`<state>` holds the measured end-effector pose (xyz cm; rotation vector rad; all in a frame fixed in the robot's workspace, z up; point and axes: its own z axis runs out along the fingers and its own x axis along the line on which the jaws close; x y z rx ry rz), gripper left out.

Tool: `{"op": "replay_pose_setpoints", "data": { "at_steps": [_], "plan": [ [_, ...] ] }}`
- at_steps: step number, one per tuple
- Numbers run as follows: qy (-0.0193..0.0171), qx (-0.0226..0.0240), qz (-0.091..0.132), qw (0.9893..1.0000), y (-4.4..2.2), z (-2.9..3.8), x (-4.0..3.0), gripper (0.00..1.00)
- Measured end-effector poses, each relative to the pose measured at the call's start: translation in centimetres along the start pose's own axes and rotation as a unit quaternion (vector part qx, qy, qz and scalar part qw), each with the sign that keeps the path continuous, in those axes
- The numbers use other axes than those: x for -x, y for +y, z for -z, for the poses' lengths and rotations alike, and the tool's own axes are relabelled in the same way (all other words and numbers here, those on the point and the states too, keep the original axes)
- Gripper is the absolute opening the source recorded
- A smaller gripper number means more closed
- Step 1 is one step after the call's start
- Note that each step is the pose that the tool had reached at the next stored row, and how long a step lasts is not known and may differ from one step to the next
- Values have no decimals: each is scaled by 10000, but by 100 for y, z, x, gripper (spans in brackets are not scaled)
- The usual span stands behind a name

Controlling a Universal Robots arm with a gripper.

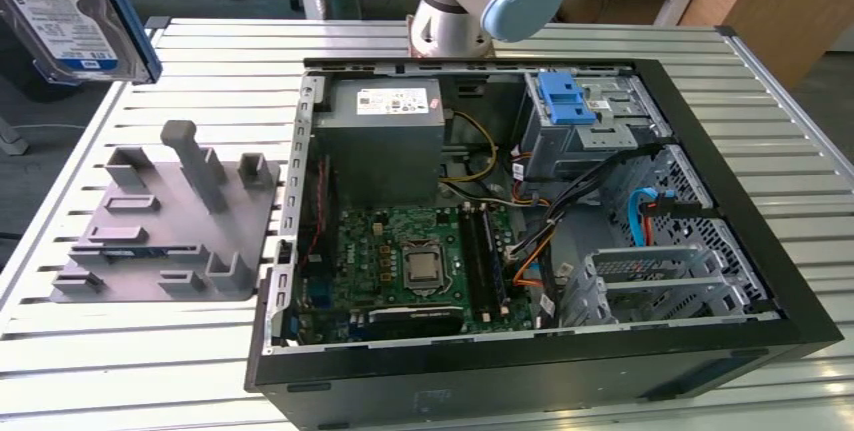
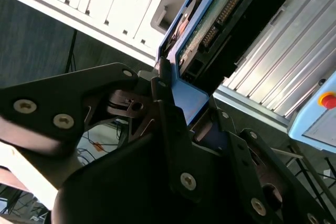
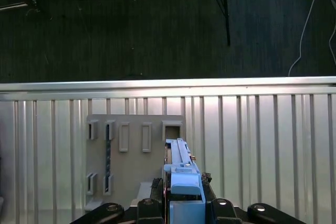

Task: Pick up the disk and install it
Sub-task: 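Pick up the disk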

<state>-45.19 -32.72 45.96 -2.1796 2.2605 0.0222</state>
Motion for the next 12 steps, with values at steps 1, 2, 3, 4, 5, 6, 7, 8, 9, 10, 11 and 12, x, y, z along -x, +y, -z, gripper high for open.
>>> {"op": "replay_pose_setpoints", "data": {
  "at_steps": [1, 2, 3, 4, 5, 6, 7, 8, 9, 10, 11, 12],
  "plan": [
    [0, 0, 0, 10000, 0, 19, 0, 36],
    [0, 0, 0, 10000, 0, 40, 0, 36],
    [0, 0, 0, 10000, 1, 60, 1, 36],
    [0, 0, 0, 10000, 1, 81, 1, 36],
    [0, 0, 0, 10000, 1, 104, 1, 36],
    [0, 0, 0, 10000, 1, 124, 1, 36],
    [0, 0, 0, 10000, 1, 145, 1, 36],
    [0, 0, 0, 10000, 1, 167, 2, 36],
    [0, 0, 0, 10000, 2, 191, 2, 36],
    [0, 0, 0, 10000, 2, 215, 2, 36],
    [0, 0, 0, 10000, 2, 237, 2, 36],
    [0, 1, 0, 10000, 2, 250, 3, 36]
  ]
}}
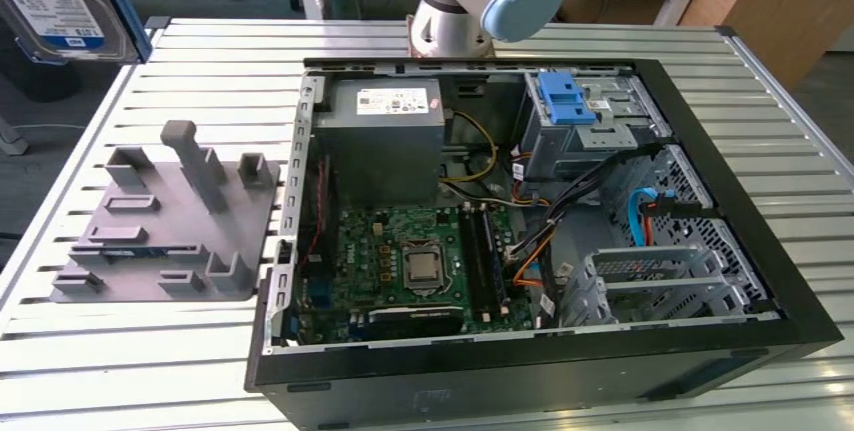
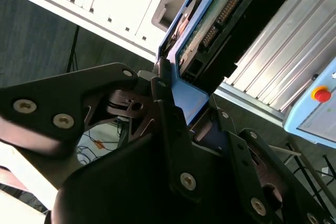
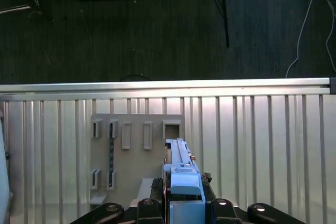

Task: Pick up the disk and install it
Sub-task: 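Pick up the disk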

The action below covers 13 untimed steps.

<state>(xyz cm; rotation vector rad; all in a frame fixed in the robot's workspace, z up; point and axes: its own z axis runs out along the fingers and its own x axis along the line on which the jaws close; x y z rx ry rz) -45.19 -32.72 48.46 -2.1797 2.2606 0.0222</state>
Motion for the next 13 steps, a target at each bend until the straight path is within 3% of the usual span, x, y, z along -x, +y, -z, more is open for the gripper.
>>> {"op": "replay_pose_setpoints", "data": {
  "at_steps": [8, 13],
  "plan": [
    [0, 0, 1, 10000, -2, 2, -6, 36],
    [0, 0, 0, 10000, -12, 3, -95, 36]
  ]
}}
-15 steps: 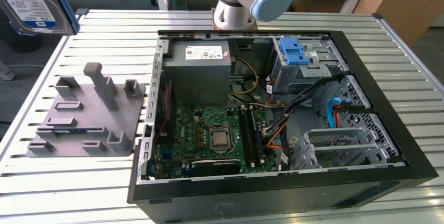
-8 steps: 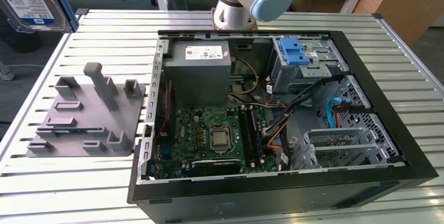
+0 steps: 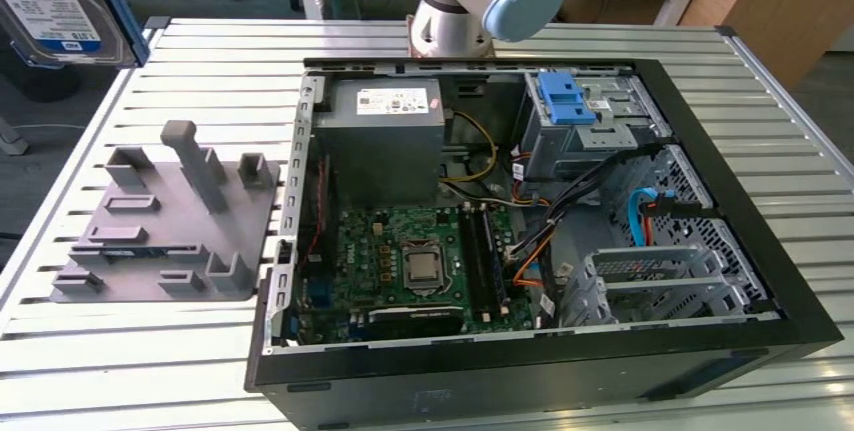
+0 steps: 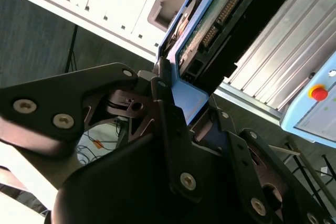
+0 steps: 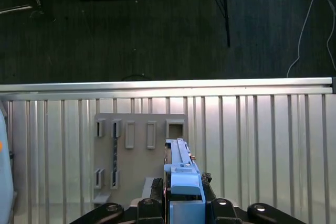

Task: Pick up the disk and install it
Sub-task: 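Pick up the disk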

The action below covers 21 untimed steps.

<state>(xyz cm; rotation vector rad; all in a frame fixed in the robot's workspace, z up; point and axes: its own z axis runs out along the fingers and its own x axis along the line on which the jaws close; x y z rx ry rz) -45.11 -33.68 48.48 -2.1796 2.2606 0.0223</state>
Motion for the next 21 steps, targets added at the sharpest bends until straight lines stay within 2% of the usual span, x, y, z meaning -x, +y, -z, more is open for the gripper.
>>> {"op": "replay_pose_setpoints", "data": {
  "at_steps": [10, 21],
  "plan": [
    [-4, -1, 0, 10000, -172, 1, -6, 36],
    [-3, -1, 0, 10000, -275, 2, -2, 36]
  ]
}}
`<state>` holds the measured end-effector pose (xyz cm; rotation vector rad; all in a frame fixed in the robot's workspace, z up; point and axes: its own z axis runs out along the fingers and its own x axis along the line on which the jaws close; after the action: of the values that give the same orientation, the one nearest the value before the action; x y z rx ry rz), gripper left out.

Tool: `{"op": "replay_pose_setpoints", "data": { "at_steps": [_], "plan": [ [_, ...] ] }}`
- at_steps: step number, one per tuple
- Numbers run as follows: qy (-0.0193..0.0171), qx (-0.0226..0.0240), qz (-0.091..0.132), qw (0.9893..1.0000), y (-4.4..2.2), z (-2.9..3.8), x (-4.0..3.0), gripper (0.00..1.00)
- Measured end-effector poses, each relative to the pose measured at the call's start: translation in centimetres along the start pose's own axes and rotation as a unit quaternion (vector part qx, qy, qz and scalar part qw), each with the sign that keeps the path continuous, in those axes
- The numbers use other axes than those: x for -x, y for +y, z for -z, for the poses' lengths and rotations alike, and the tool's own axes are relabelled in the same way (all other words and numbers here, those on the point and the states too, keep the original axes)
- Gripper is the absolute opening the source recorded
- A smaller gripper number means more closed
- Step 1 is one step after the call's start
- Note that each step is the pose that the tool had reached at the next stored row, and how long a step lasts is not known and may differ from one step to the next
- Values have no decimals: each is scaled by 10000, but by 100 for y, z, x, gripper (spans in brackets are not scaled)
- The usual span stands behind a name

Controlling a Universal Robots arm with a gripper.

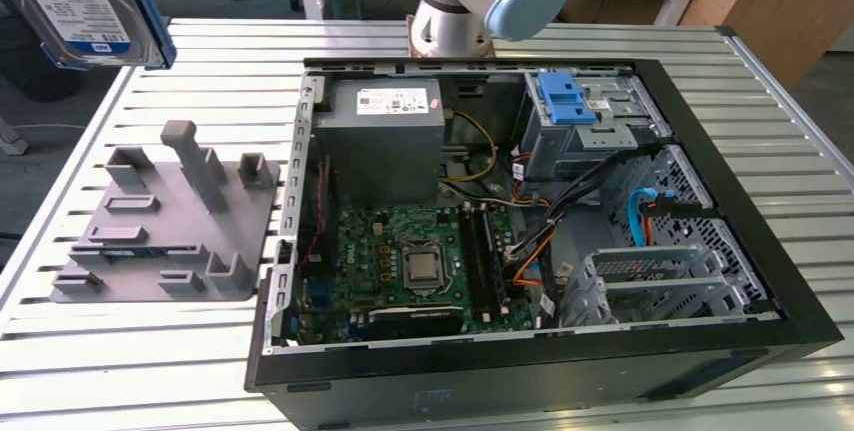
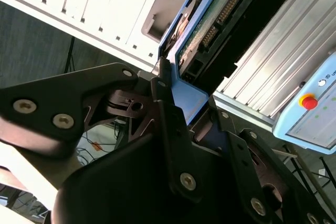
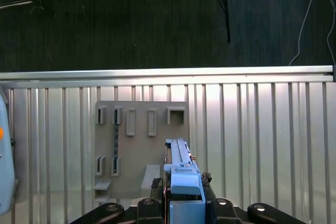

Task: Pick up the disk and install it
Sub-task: 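Pick up the disk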

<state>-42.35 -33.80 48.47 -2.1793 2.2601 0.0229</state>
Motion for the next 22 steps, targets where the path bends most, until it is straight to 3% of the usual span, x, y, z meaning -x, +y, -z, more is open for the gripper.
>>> {"op": "replay_pose_setpoints", "data": {
  "at_steps": [8, 22],
  "plan": [
    [-2, 0, 1, 10000, -68, 1, 3, 36],
    [-20, 1, 9, 10000, -117, 1, 4, 36]
  ]
}}
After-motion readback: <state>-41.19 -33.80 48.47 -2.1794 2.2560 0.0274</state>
